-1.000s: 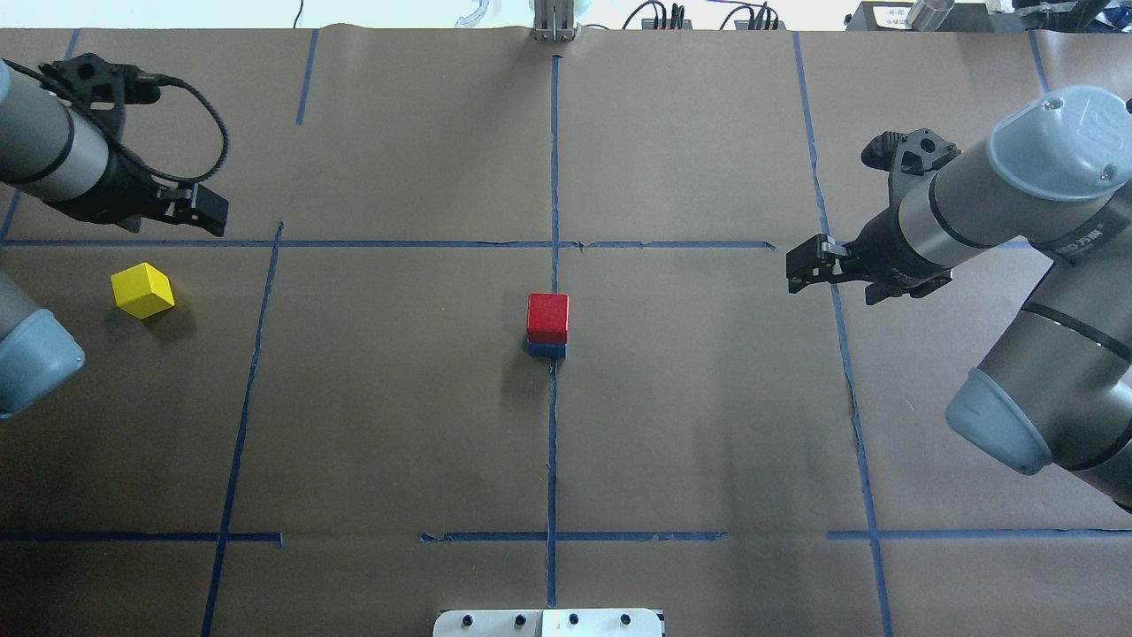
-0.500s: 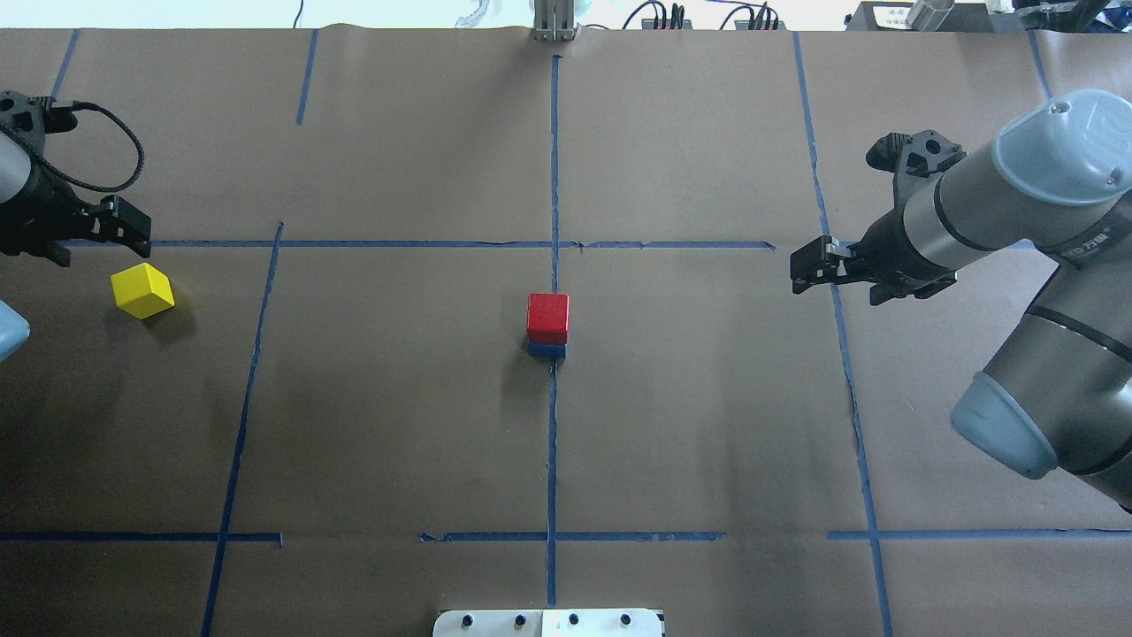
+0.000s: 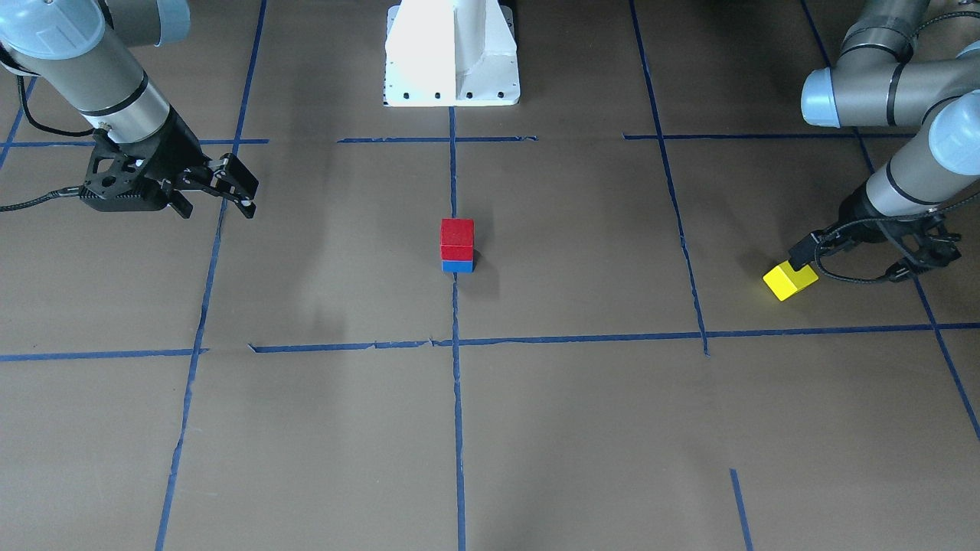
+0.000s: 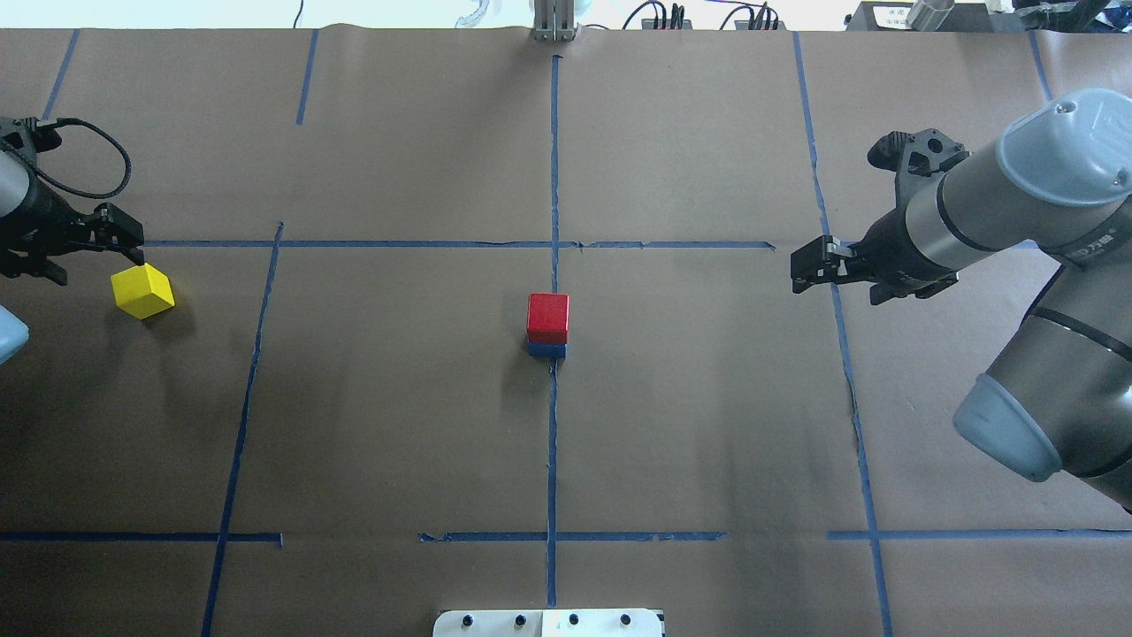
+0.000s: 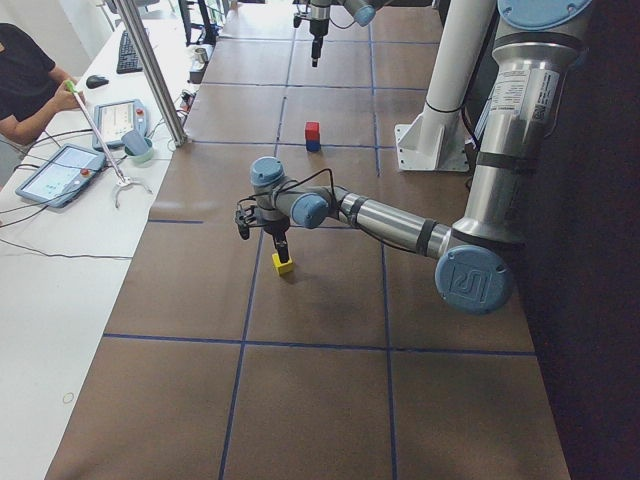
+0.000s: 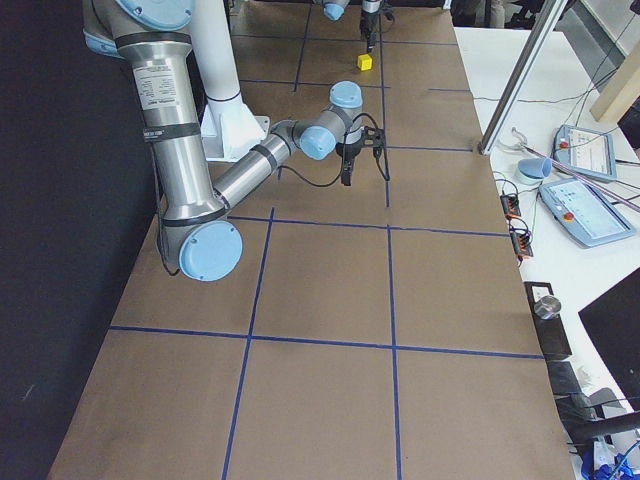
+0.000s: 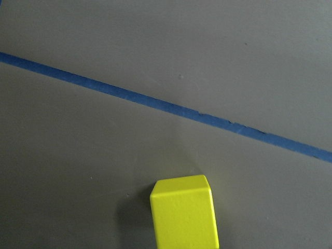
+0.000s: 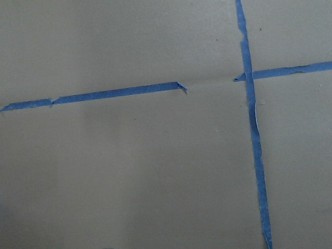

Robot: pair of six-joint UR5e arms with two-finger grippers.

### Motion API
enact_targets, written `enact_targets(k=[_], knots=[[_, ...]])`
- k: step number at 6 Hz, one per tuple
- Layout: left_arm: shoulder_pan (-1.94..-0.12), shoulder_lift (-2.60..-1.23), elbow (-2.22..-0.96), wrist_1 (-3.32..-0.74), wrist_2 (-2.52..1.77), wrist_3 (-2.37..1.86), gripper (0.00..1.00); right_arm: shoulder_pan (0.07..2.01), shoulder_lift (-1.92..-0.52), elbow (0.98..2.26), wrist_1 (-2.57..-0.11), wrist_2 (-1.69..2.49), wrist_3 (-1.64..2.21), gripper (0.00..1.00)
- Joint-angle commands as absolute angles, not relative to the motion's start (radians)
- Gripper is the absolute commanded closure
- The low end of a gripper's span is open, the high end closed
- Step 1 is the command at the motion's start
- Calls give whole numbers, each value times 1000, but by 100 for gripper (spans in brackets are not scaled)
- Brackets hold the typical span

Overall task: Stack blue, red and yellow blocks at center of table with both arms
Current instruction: 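Move the left gripper back to the yellow cube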

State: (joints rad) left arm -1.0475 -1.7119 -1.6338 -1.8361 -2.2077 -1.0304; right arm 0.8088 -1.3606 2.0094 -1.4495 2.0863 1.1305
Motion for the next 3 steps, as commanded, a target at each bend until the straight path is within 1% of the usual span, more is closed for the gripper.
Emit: enact_targets(k=[1, 3], knots=[[-1045, -1712, -1569, -1977, -2214, -1136, 0, 808, -1361, 2011, -1450, 2086, 1131, 0], [-1040, -1712, -1559, -1977, -2214, -1144, 0, 808, -1361, 2011, -1450, 2086, 1131, 0]])
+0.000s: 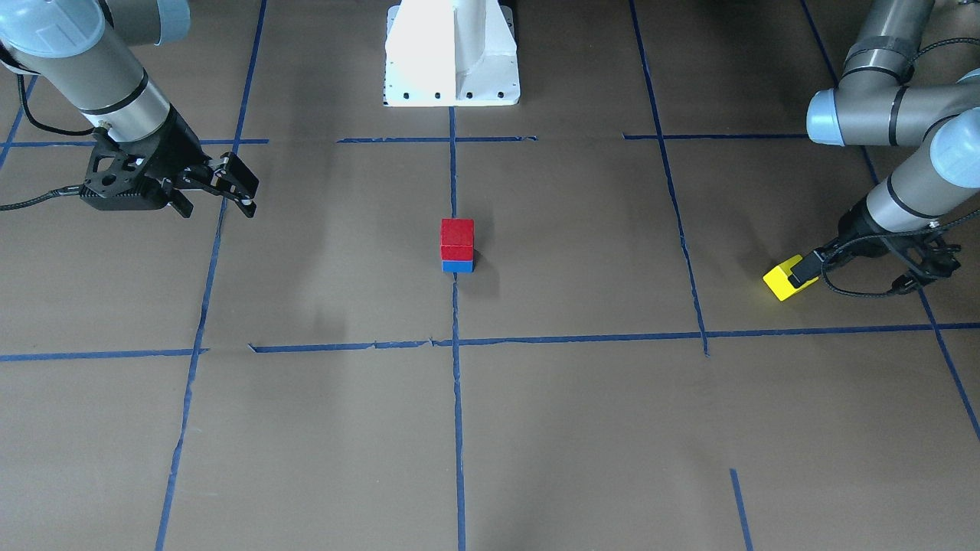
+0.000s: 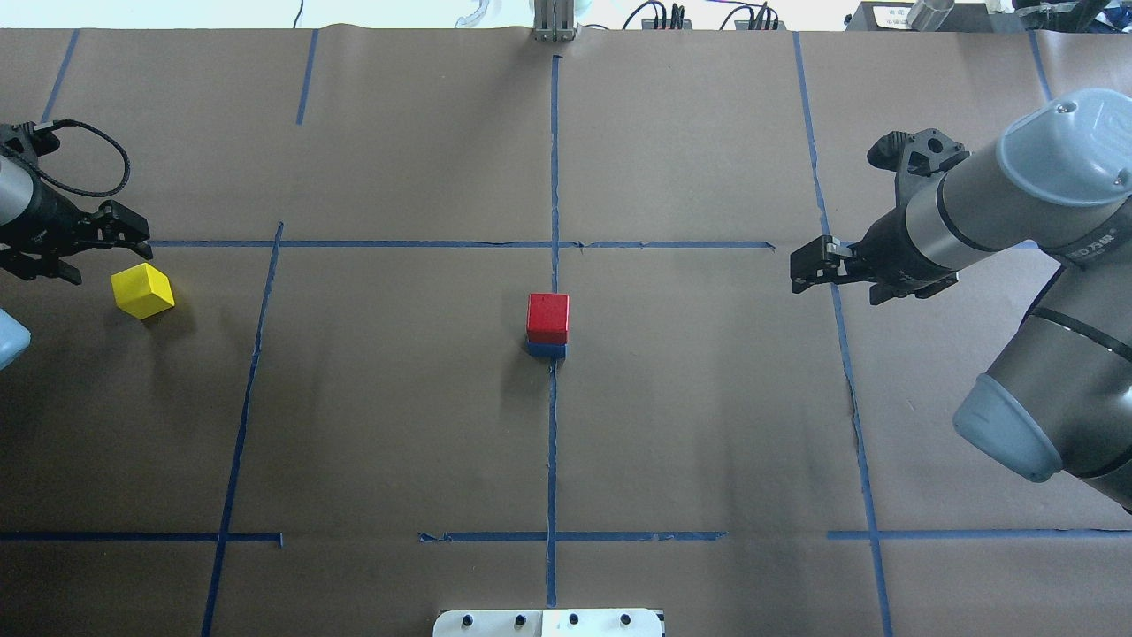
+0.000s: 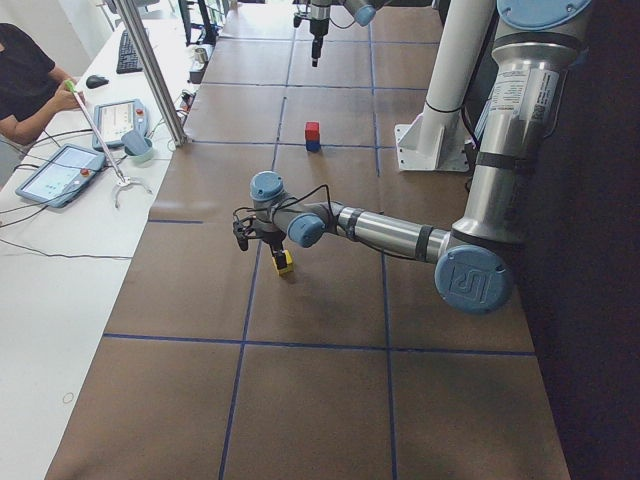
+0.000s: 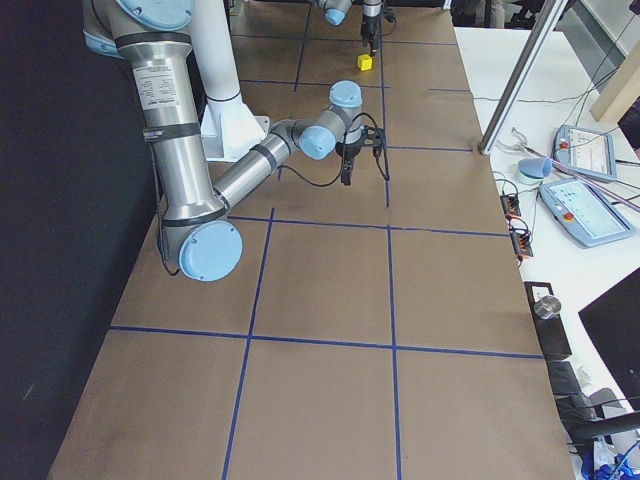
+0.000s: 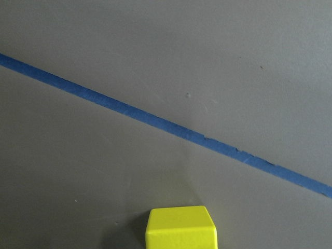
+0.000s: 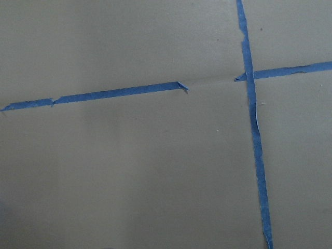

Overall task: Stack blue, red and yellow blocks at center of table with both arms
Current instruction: 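Grasp the yellow cube with the left gripper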

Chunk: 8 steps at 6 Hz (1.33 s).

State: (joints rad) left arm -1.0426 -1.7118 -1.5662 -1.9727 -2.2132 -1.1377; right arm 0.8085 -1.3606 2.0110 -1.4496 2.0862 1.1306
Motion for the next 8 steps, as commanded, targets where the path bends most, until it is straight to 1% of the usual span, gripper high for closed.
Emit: enact_targets(k=[1, 4, 5, 6, 7, 8], knots=[[-1016, -1712, -1549, -1979, -2214, -1144, 0, 808, -1361, 2013, -1450, 2085, 1131, 0], [-977, -1712, -1528, -1994, -2212, -1144, 0, 808, -1361, 2013, -1450, 2086, 1131, 0], [-974, -1713, -1510, -2015, -2212, -1143, 14, 808, -1361, 2014, -1450, 2086, 1131, 0], [-974, -1720, -1508, -2016, -2212, -1141, 18, 808, -1361, 2014, -1450, 2086, 1131, 0], [-974, -1723, -1506, -2016, -2209, -1135, 31, 808, -1361, 2014, -1450, 2086, 1131, 0], [-974, -1726, -1508, -2017, -2207, -1131, 56, 808, -1361, 2016, -1450, 2086, 1131, 0]])
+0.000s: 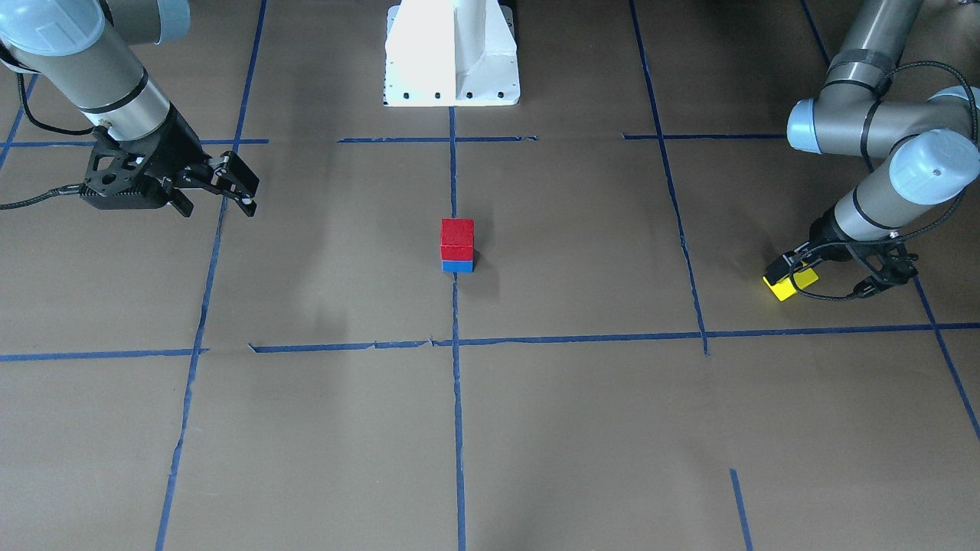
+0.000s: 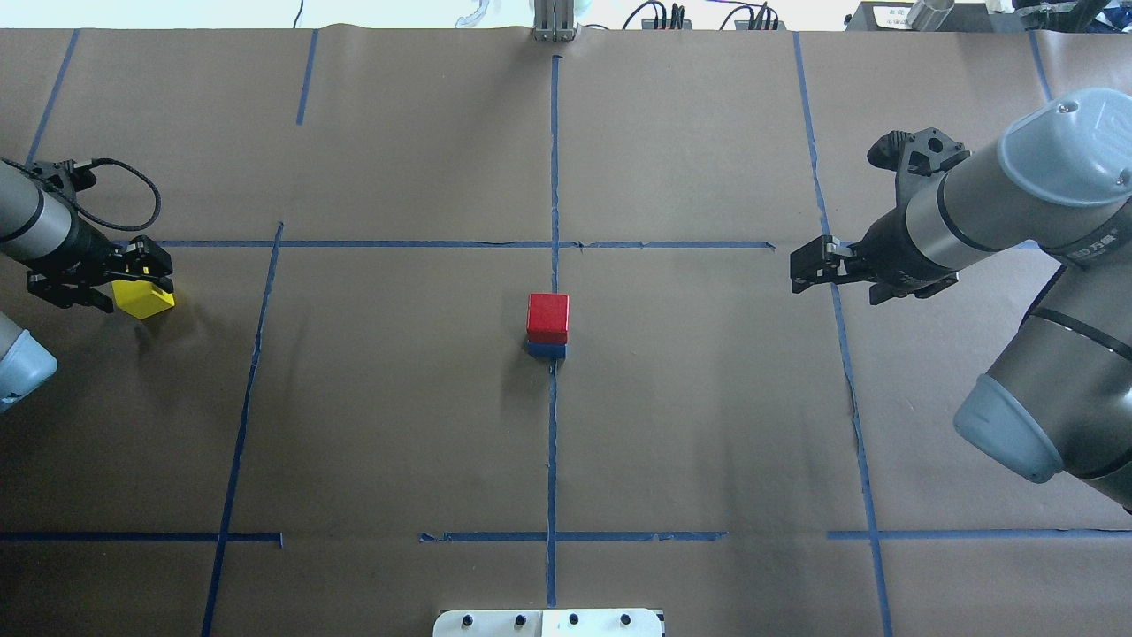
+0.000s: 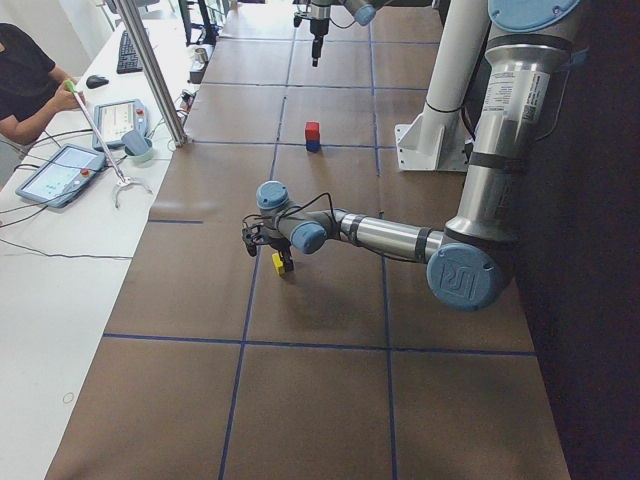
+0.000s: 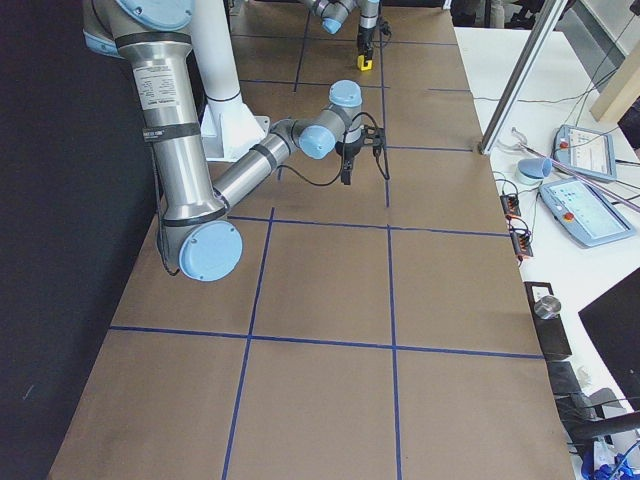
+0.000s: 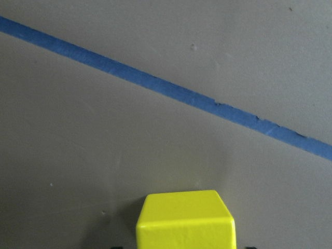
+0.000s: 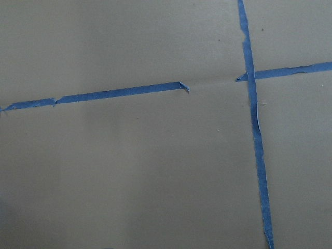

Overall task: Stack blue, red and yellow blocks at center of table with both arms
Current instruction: 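Grasp the yellow cube with the left gripper, then carry the yellow cube with the left gripper over the red cube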

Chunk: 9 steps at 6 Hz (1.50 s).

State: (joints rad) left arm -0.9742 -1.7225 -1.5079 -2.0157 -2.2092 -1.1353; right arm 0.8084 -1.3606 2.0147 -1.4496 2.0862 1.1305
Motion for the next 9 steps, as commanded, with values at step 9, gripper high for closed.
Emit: enact_targets(k=[9], knots=[[-554, -2371, -1726, -1474, -1930, -1167, 96, 956, -1511, 2043, -1453, 2171, 881, 0]])
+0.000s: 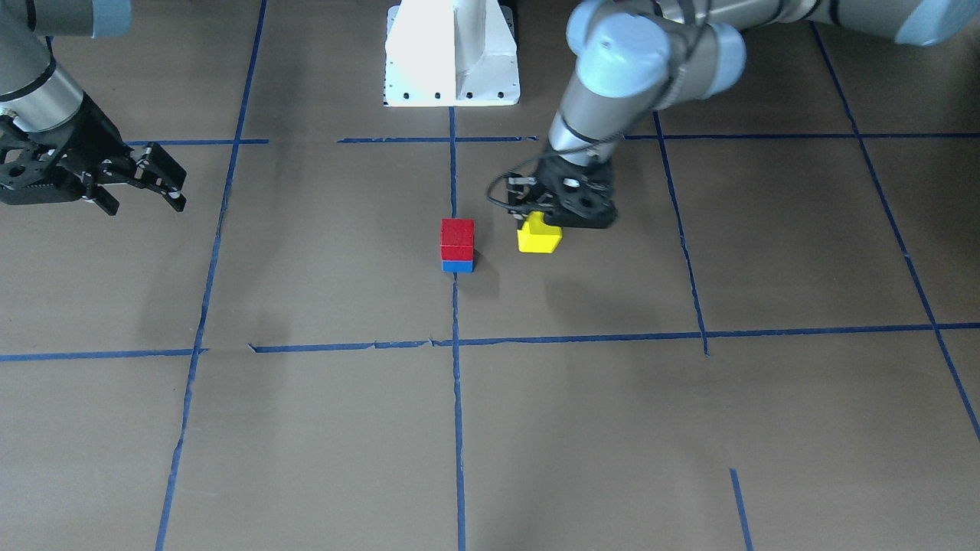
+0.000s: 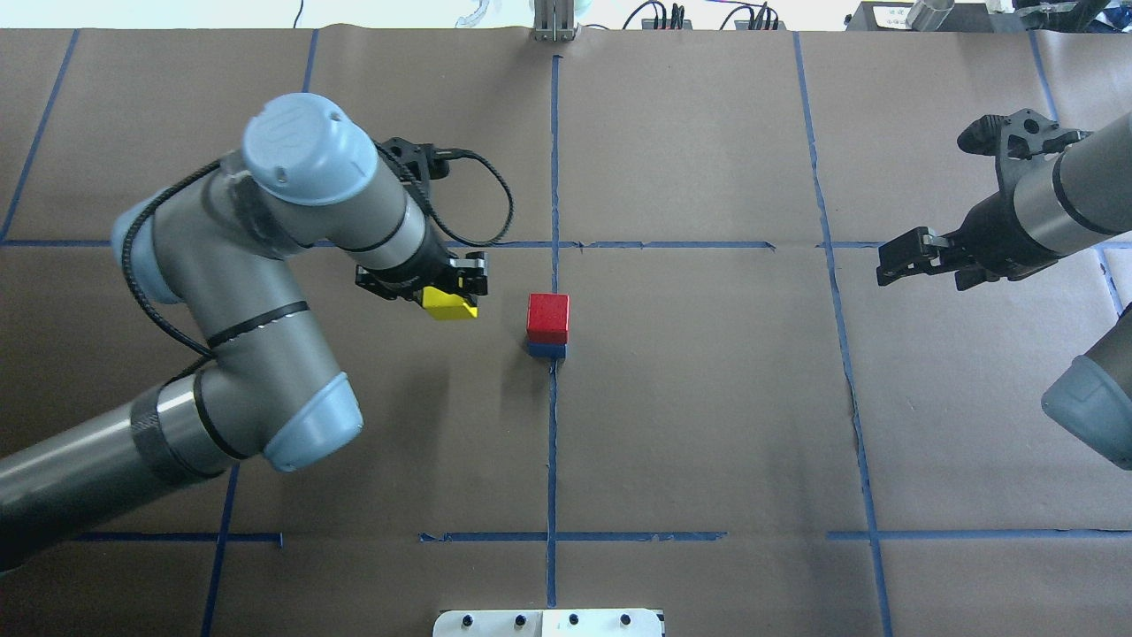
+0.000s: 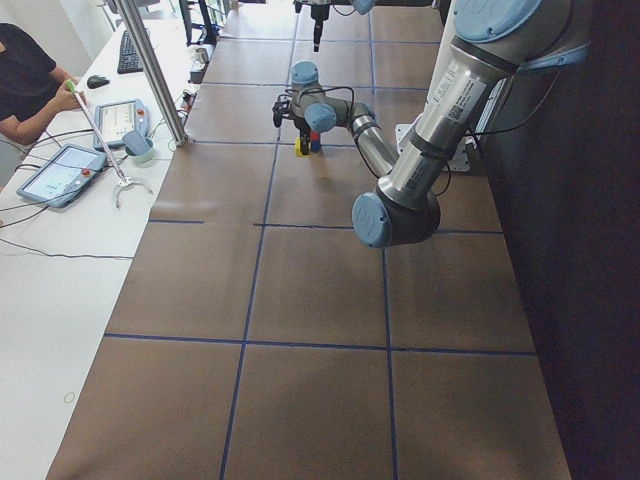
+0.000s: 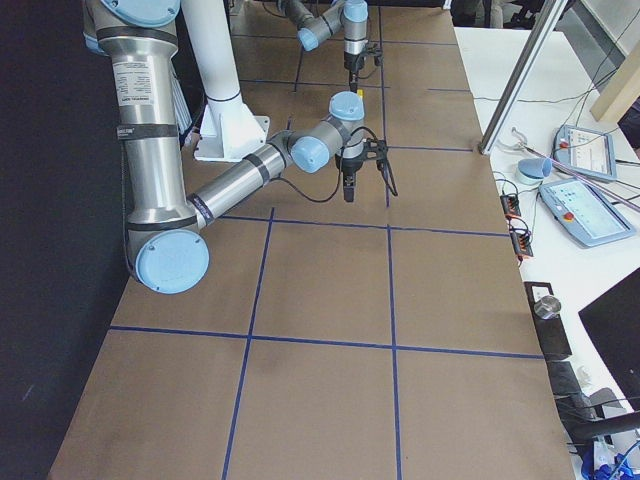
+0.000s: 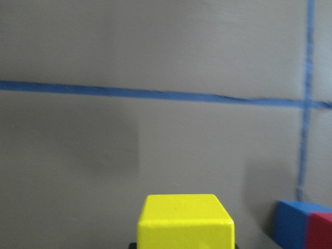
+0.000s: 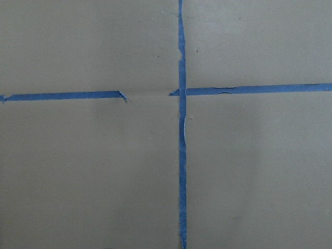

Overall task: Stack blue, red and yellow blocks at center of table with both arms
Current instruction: 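Carry the yellow cube with the left gripper over the red cube, then lower the yellow cube onto the red cube and open the left gripper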

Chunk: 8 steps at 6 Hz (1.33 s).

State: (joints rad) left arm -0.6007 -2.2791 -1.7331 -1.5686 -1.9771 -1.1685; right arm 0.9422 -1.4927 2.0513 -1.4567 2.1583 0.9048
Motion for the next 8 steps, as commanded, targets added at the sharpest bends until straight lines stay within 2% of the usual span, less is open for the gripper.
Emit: enact_targets(k=[1, 2, 8], knots=[[-543, -2422, -1679, -1457, -1913, -1169, 96, 962, -1517, 2036, -1453, 2171, 859, 0], [-529, -2495, -1587, -1456, -1875, -1170, 95, 962, -1522, 2031, -1451, 2169, 858, 0], [-525, -2497, -1575, -1428, -1864, -1172, 88, 960, -1522, 2029, -1451, 2168, 858, 0]])
